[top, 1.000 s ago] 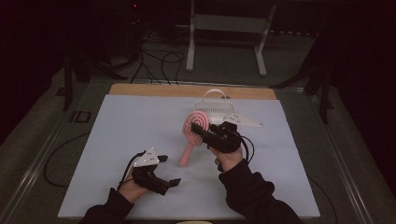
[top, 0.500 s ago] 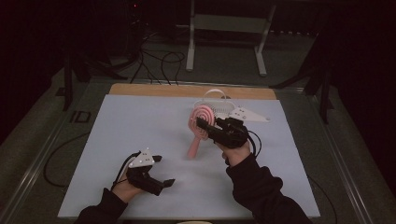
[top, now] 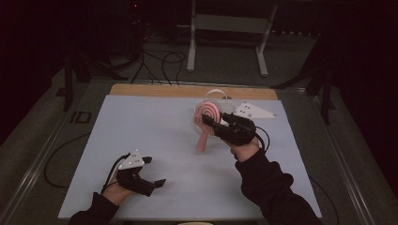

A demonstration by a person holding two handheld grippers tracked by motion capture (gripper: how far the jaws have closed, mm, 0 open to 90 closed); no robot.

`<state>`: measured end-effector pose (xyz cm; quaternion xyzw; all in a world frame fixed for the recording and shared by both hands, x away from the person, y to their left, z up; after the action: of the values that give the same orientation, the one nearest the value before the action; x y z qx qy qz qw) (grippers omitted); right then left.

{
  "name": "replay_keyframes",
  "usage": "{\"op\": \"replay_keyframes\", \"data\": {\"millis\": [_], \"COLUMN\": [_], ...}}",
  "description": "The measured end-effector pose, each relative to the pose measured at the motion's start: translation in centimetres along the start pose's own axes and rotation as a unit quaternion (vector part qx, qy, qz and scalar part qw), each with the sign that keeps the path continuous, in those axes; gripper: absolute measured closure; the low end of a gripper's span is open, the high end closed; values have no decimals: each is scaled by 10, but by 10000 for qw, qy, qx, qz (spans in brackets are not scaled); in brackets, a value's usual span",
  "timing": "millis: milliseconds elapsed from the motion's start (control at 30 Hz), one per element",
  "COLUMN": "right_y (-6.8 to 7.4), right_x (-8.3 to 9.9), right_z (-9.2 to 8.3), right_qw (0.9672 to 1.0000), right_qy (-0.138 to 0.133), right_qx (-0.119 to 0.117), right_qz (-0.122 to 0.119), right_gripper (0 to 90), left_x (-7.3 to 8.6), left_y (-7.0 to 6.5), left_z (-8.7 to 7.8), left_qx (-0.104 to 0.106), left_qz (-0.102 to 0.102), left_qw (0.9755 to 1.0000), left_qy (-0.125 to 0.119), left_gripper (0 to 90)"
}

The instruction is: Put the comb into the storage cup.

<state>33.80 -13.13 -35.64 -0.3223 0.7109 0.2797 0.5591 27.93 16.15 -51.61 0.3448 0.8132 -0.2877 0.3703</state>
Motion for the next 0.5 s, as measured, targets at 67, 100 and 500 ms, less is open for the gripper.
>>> {"op": "replay_keyframes", "data": {"millis": [67,100,500], "right_y": [-1,-2,-9], "right_x": [-4,-6,-30], "right_z": [-2,-3,-14], "right_qw": [9998,9998,9972], "right_qy": [-4,-18,-138], "right_qx": [38,51,203], "right_qz": [-172,-214,-711], "right_gripper": [645,645,645], "left_x": [3,4,16], "left_y": [3,4,12], "left_z": [-3,-4,-17], "left_qx": [-71,-93,-233], "left_qz": [-9,-14,-159], "left_qw": [10000,10000,9996], "left_qy": [12,19,18], "left_gripper": [3,3,3]}}
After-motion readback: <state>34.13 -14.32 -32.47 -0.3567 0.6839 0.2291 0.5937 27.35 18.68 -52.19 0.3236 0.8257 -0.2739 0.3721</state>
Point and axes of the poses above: each handheld gripper's, and its own axes: z roughly forward along the jaws, x roughly out of its underside, y roughly to its left, the point moved 3 cm from there along z, roughly forward along the jaws, and after that the axes turned 4 degrees about -z, right-handed, at the moved point
